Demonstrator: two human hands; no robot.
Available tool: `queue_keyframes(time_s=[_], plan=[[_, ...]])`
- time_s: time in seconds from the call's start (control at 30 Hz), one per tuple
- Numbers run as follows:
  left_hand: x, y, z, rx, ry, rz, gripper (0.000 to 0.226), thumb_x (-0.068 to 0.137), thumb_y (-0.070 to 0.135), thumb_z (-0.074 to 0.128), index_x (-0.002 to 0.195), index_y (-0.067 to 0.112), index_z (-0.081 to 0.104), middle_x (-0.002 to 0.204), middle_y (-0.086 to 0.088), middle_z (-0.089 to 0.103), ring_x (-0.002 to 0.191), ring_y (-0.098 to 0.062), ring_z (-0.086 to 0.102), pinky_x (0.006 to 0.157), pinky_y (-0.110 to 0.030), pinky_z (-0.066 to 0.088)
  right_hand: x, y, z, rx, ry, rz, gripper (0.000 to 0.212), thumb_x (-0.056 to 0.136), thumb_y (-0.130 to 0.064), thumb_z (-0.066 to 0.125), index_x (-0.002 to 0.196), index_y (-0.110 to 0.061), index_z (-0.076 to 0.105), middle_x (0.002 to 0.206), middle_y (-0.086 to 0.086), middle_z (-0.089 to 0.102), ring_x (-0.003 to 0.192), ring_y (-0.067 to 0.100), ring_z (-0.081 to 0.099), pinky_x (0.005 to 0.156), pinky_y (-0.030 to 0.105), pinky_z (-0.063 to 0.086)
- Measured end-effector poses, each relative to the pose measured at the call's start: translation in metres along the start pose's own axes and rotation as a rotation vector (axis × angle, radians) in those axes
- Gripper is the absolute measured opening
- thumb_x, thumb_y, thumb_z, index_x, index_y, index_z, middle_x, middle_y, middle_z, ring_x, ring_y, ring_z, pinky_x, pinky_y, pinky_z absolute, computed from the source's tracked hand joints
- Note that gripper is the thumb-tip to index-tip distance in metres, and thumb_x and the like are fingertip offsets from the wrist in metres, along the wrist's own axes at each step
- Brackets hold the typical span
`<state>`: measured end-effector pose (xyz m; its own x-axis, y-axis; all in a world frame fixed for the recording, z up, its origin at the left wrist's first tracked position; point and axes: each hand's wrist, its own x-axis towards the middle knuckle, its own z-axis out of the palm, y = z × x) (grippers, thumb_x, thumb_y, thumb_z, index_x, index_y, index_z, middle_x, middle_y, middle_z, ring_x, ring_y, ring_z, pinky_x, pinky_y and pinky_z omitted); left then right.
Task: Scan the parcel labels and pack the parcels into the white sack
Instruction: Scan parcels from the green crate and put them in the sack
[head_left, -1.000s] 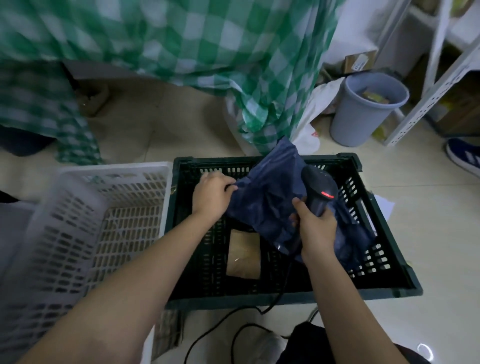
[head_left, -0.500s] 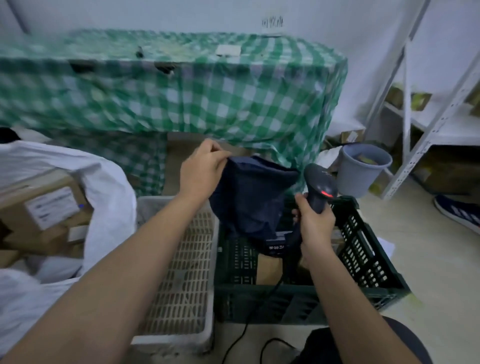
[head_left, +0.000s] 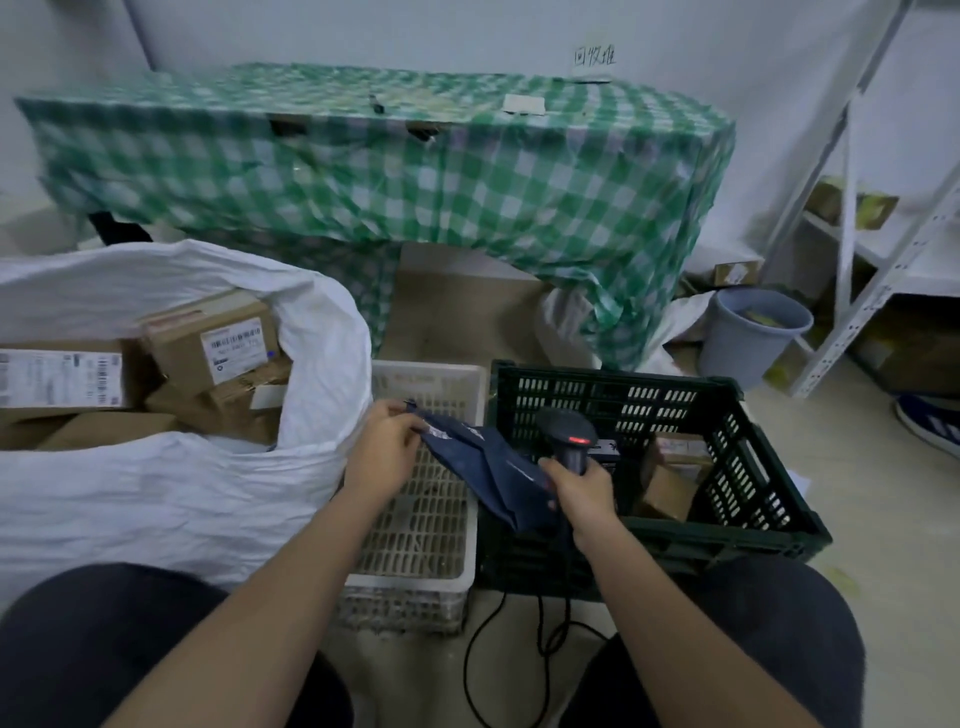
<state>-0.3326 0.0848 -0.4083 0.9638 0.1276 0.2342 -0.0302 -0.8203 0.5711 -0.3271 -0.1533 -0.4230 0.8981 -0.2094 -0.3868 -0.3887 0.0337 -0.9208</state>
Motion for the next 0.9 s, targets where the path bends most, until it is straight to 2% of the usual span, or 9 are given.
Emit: queue_keyframes(time_s=[0.1,0.2,0.3,0.37,0.43,0.53,0.7,0.83,0.9], plan=[[-0.005,-0.002,0.0,-0.059,-0.032,-0.095,0.027,0.084,-0.005,0.055,0.103,0.006,0.07,0.115,-0.017,0.056,0.108,-0.031,0.056,0.089,-0.028,0.04,-0.003,0.015,0.006,0.071,-0.029,0.032,0.013,0.089,-0.011,0.067,0.099,-0.009,0.058,0.087,0.008,0.062,0.075,0.019,0.06,0.055,0.028,0.043],[-0.009,0.003,0.005,-0.182,-0.074,-0.19,0.04,0.085,-0.007,0.047,0.121,0.006,0.058,0.122,-0.02,0.052,0.113,-0.032,0.051,0.088,-0.026,0.036,-0.005,0.023,0.004,0.109,-0.029,0.044,0.009,0.09,-0.009,0.065,0.093,-0.011,0.057,0.083,0.007,0.06,0.072,0.017,0.058,0.057,0.027,0.046],[-0.009,0.011,0.014,-0.368,-0.118,-0.311,0.048,0.089,0.004,0.046,0.136,0.014,0.043,0.139,-0.019,0.04,0.12,-0.032,0.047,0.098,-0.037,0.041,-0.009,0.032,0.004,0.125,-0.046,0.05,0.011,0.091,-0.008,0.064,0.1,-0.009,0.056,0.086,0.008,0.061,0.073,0.017,0.059,0.06,0.027,0.049],[-0.01,0.019,0.022,-0.434,-0.093,-0.394,0.058,0.093,0.018,0.056,0.145,0.016,0.031,0.148,-0.021,0.028,0.13,-0.036,0.039,0.101,-0.04,0.039,-0.011,0.038,0.004,0.114,-0.072,0.045,0.01,0.091,-0.006,0.062,0.099,-0.007,0.056,0.08,0.007,0.06,0.067,0.015,0.057,0.056,0.026,0.047],[-0.012,0.022,0.028,-0.426,-0.06,-0.462,0.072,0.089,0.02,0.067,0.148,0.015,0.026,0.15,-0.02,0.02,0.136,-0.035,0.029,0.1,-0.038,0.038,-0.012,0.047,0.005,0.068,-0.099,0.048,0.008,0.091,-0.006,0.063,0.097,-0.006,0.057,0.075,0.007,0.058,0.065,0.015,0.056,0.053,0.025,0.045],[-0.018,0.011,0.039,-0.358,-0.023,-0.482,0.063,0.088,0.009,0.062,0.144,0.016,0.034,0.144,-0.022,0.034,0.132,-0.035,0.031,0.094,-0.036,0.038,-0.009,0.062,0.001,0.058,-0.117,0.069,0.008,0.09,-0.008,0.065,0.093,-0.009,0.057,0.078,0.007,0.059,0.07,0.017,0.059,0.058,0.029,0.048],[-0.045,-0.023,0.054,-0.299,-0.148,-0.557,0.066,0.087,0.011,0.062,0.146,0.018,0.032,0.142,-0.025,0.034,0.128,-0.032,0.033,0.096,-0.034,0.035,0.01,0.074,-0.013,0.053,0.049,0.041,0.009,0.088,-0.009,0.067,0.093,-0.009,0.06,0.087,0.011,0.063,0.074,0.02,0.061,0.062,0.032,0.052],[-0.063,-0.042,0.068,-0.257,-0.216,-0.628,0.071,0.087,0.014,0.064,0.148,0.021,0.028,0.147,-0.021,0.032,0.128,-0.033,0.036,0.097,-0.031,0.031,0.013,0.084,-0.011,-0.031,0.126,0.024,0.019,0.086,-0.013,0.069,0.103,-0.007,0.062,0.096,0.01,0.067,0.09,0.027,0.063,0.083,0.044,0.055],[-0.068,-0.05,0.074,-0.225,-0.258,-0.629,0.071,0.087,0.018,0.065,0.147,0.021,0.026,0.149,-0.02,0.031,0.129,-0.036,0.037,0.096,-0.032,0.029,0.012,0.089,-0.009,-0.081,0.153,-0.001,0.022,0.087,-0.013,0.069,0.106,-0.005,0.062,0.096,0.007,0.065,0.089,0.024,0.061,0.078,0.035,0.05]])
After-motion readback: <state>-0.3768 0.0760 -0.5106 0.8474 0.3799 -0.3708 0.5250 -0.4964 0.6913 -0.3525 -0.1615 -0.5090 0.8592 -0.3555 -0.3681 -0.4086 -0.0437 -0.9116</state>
